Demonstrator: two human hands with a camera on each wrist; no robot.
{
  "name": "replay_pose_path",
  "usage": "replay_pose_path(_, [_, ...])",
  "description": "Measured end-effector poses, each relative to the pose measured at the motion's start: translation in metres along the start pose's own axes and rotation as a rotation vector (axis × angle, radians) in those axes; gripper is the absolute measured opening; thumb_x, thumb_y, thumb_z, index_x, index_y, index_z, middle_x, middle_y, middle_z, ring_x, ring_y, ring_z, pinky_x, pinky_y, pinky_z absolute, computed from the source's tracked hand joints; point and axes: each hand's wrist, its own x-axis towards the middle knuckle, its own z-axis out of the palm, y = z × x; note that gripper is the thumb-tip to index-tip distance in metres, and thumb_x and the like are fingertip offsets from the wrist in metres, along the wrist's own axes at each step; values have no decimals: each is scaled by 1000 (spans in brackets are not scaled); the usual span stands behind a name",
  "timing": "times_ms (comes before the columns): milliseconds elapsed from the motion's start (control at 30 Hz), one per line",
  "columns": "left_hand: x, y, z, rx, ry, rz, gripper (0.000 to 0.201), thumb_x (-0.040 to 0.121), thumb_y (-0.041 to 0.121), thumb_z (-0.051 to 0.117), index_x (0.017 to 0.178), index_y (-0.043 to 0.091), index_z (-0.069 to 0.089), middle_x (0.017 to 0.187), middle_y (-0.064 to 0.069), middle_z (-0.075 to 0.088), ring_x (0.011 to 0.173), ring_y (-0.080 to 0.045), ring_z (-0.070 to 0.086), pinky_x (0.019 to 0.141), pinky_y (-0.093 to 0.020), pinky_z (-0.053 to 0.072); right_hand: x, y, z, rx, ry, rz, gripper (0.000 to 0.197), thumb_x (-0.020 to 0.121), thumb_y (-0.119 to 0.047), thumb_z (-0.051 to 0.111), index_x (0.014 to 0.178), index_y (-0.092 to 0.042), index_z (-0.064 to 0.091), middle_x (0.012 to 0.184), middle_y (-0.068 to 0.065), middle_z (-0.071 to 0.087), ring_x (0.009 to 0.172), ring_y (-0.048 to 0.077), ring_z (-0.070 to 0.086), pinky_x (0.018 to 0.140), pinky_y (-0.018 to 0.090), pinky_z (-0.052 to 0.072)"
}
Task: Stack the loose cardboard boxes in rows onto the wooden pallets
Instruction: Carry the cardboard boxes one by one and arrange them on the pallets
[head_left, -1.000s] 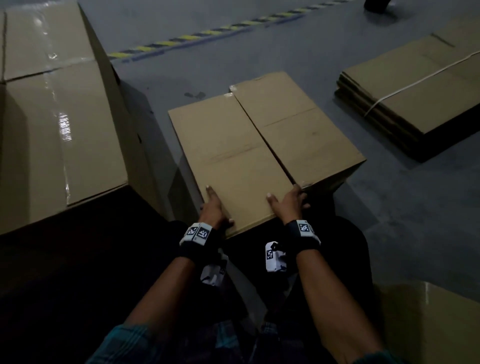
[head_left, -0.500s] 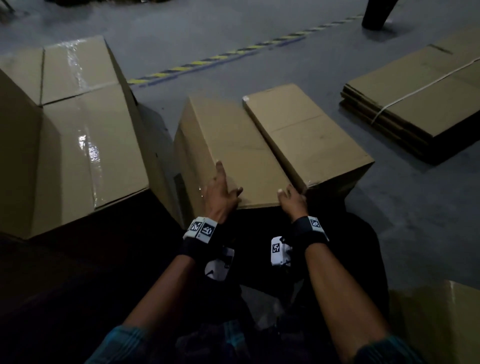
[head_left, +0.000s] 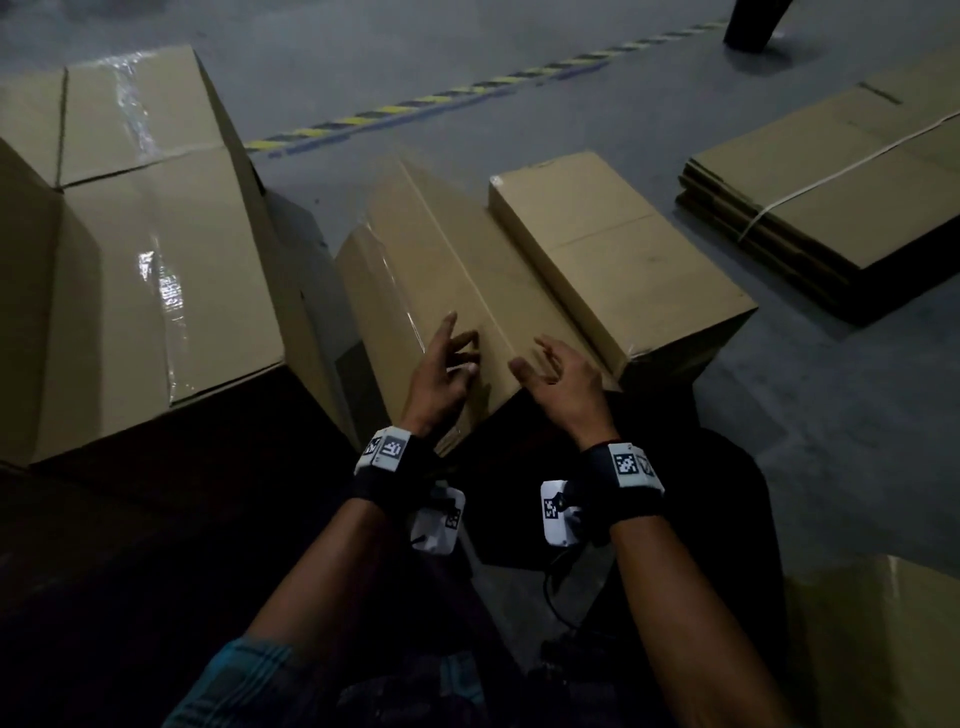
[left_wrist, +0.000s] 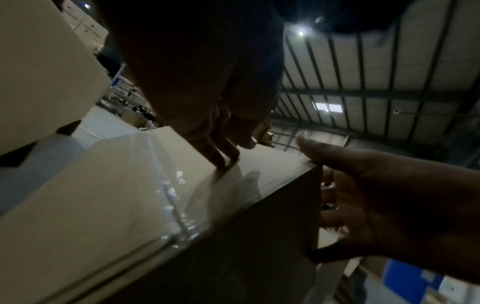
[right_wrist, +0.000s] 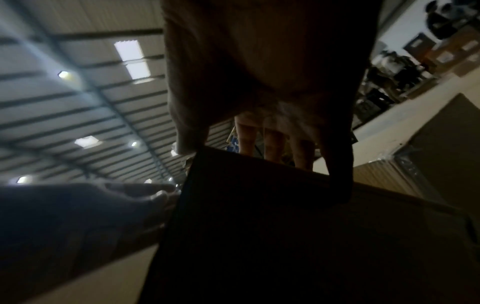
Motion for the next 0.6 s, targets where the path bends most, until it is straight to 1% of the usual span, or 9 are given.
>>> replay_pose_path(100, [-4, -8, -4, 28, 97, -18, 77, 83, -4, 67, 149, 19, 33, 127, -7, 59, 101, -15, 63, 85, -29, 55, -3, 2, 2, -60, 79, -79, 67, 78, -58, 67, 135, -24, 56, 133, 6, 60, 118, 16, 59, 97, 39, 52])
replay_pose_path(133, [-6, -13, -6, 107, 154, -9, 78, 80, 1, 73, 147, 18, 37, 125, -6, 59, 101, -17, 61, 86, -33, 54, -3, 2, 3, -43, 97, -99, 63, 80, -54, 65, 136, -26, 54, 132, 7, 60, 118, 16, 59, 95, 40, 54])
replay_pose_path(200, [-11, -25, -9, 294, 222, -25, 83, 73, 15, 83, 145, 13, 41, 130, -11, 53, 114, -28, 54, 97, -40, 47, -2, 1, 0, -61, 140, -123, 55, 87, -39, 62, 140, -30, 49, 129, 9, 61, 115, 19, 60, 94, 38, 52])
replay_pose_path(267, [-18, -38, -12, 408, 218, -220, 93, 72, 32, 84, 148, 15, 33, 143, -20, 39, 129, -38, 40, 108, -43, 36, 0, 0, -8, -139, 199, -132, 50, 96, -29, 54, 144, -31, 44, 124, 13, 62, 108, 27, 60, 87, 35, 49])
replay_pose_path(333, [-26, -53, -12, 336, 166, -455, 101, 72, 46, 81, 150, 18, 23, 149, -19, 32, 136, -40, 34, 112, -43, 32, 1, -2, -17, -169, 217, -120, 47, 100, -27, 47, 147, -31, 41, 125, 15, 61, 105, 33, 59, 82, 35, 47])
replay_pose_path(367, [-28, -60, -11, 235, 136, -507, 103, 70, 50, 81, 148, 17, 23, 146, -16, 38, 135, -39, 37, 111, -42, 35, 2, -3, -20, -173, 203, -108, 47, 101, -27, 45, 148, -31, 39, 128, 15, 59, 107, 33, 58, 84, 35, 46])
replay_pose_path(433, [-32, -64, -8, 91, 93, -497, 106, 64, 56, 81, 143, 13, 25, 130, -8, 50, 127, -34, 49, 106, -38, 41, 5, -3, -21, -219, 161, -94, 49, 102, -25, 42, 150, -33, 35, 133, 16, 55, 112, 34, 56, 87, 33, 43])
replay_pose_path(533, [-39, -61, -9, 87, 61, -456, 114, 52, 64, 79, 141, 16, 24, 124, -1, 51, 117, -26, 54, 103, -37, 45, 8, -2, -30, -333, 102, 19, 54, 102, -20, 37, 152, -36, 25, 132, 19, 53, 116, 36, 54, 98, 39, 42])
replay_pose_path(600, [-43, -57, -17, 146, 32, -427, 116, 56, 60, 84, 143, 18, 21, 124, 4, 47, 117, -21, 52, 104, -36, 44, 8, -1, -40, -423, -21, 162, 61, 100, -15, 36, 154, -38, 16, 139, 20, 48, 122, 38, 51, 104, 43, 39])
